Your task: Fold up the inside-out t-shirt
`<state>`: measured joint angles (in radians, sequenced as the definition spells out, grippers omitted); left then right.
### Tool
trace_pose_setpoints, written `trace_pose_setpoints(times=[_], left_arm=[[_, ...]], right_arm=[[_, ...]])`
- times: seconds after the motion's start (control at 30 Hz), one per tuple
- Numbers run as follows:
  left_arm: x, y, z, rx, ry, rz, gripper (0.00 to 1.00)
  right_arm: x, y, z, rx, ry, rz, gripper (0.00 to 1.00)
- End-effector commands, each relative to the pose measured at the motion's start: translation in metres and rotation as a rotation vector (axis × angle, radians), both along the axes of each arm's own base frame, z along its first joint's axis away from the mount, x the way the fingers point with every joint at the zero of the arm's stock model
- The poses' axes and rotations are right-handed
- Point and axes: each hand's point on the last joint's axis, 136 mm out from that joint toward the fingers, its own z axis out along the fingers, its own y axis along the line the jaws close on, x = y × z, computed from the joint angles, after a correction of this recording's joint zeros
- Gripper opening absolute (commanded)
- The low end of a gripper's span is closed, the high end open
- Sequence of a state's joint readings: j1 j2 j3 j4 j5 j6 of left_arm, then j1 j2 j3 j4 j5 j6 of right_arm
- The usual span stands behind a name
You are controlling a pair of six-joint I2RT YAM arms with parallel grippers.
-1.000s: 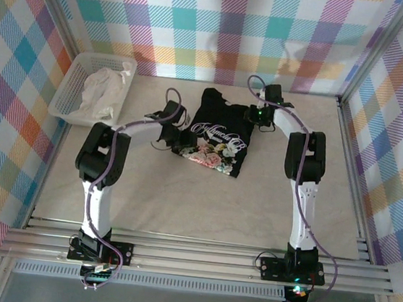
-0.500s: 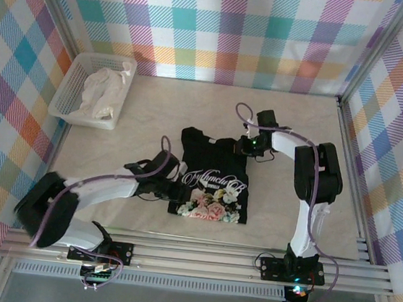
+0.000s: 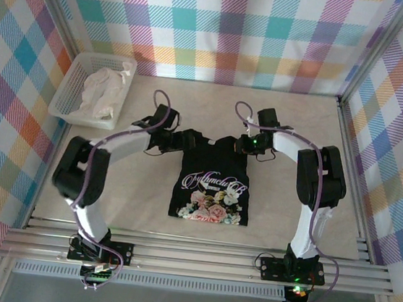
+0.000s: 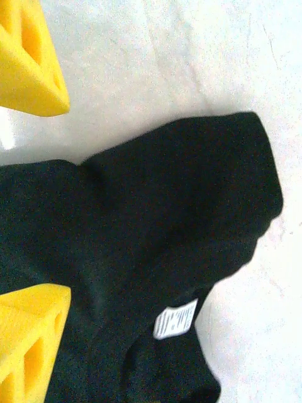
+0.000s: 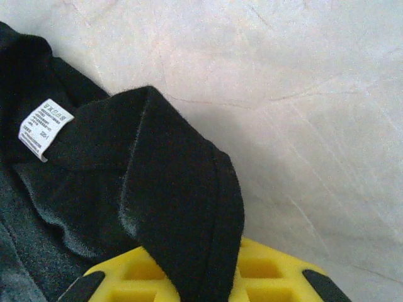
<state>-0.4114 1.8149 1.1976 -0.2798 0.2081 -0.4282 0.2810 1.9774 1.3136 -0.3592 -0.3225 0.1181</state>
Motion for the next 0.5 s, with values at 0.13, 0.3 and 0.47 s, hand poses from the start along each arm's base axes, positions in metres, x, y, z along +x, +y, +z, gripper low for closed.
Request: trace_pose_setpoints(times=[0.13,0.3,0.47], left_arm=[[0.012,-0.006,-0.033,0.054,0.077,-0.043,0.72],[0.005,-0.036,-0.039,-0.007,0.089,-0.107,0.73],[-0.001,-0.051,-0.048,-0.013,0.104,-0.136,0.70]], right_arm=[[0.011,0.000,0.004,0.005,-0.031,0.000,0.17],[0.012,0.001,-0.002,0.007,-0.023,-0.002,0.17],[0.012,0.002,-0.004,0.017,-0.022,-0.003,0.17]])
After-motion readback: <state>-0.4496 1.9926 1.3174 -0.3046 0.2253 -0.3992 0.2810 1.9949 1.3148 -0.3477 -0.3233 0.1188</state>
